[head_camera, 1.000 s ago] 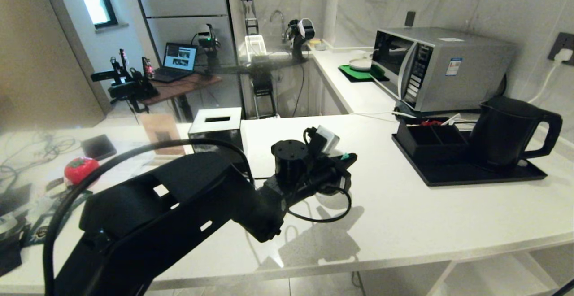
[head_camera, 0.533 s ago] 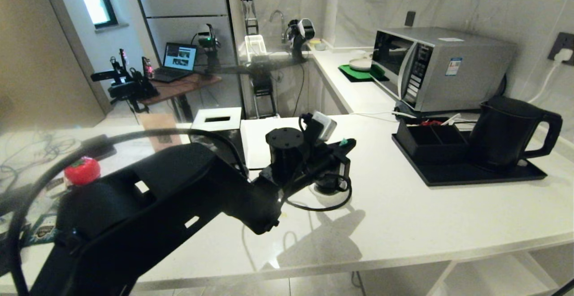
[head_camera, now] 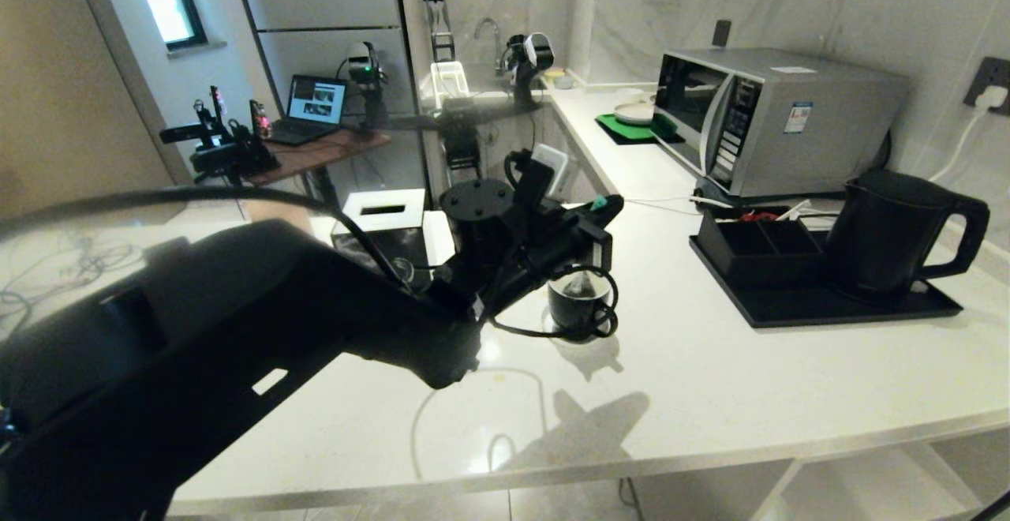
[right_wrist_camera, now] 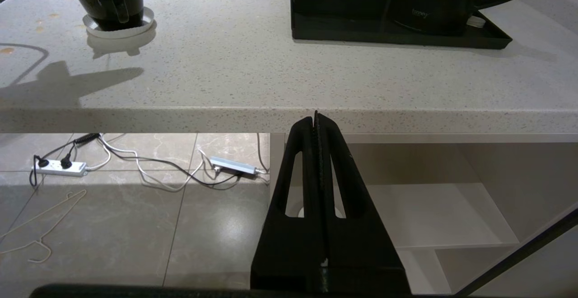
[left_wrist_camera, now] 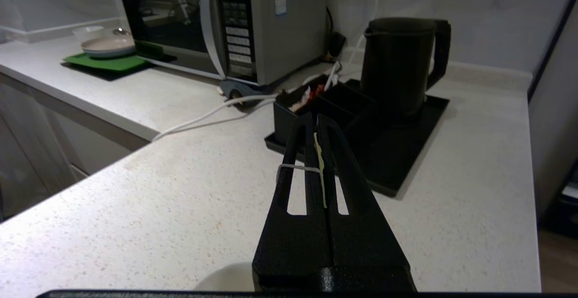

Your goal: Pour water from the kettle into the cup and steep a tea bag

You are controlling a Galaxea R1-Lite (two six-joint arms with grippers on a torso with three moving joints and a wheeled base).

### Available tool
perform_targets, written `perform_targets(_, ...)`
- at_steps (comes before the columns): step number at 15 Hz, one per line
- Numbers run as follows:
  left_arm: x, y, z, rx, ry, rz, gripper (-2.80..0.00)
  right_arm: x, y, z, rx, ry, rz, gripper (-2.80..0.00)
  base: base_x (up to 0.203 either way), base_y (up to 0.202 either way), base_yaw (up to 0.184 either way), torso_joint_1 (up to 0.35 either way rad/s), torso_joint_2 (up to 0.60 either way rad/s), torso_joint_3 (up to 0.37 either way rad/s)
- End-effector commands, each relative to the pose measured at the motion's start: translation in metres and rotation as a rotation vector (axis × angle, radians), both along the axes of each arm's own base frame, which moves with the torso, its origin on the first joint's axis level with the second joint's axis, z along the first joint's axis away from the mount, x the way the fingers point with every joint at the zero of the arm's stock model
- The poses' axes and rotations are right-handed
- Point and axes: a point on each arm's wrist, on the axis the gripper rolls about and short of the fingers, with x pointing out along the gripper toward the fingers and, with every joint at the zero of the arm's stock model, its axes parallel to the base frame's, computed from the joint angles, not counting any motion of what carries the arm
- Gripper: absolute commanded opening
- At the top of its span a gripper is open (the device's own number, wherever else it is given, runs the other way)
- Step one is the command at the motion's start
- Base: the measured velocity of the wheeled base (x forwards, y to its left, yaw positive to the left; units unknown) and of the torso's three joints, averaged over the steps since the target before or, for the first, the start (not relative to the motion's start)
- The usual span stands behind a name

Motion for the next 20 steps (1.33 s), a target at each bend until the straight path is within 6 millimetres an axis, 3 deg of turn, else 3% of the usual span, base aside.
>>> perform_targets(1,-0.004,0.004,0.014,-0.025,-0.025,0.012,-2.80,0.000,0.000,0.000,-0.001,0.002,0.001,-2.80,0.000,0.000,0.000,0.000,0.00,0.000)
perform_targets(10,-0.006,0.005,0.021,-0.037,-0.038,0.019,-2.80,0.000,0.000,0.000,-0.001,0.002,0.001,-2.80,0.000,0.000,0.000,0.000,0.00,0.000)
perform_targets(20,-0.002,-0.004,-0.009,0.005,0.006,0.009,-2.80,0.000,0.000,0.000,-0.001,0.002,0.001,-2.80,0.000,0.000,0.000,0.000,0.00,0.000)
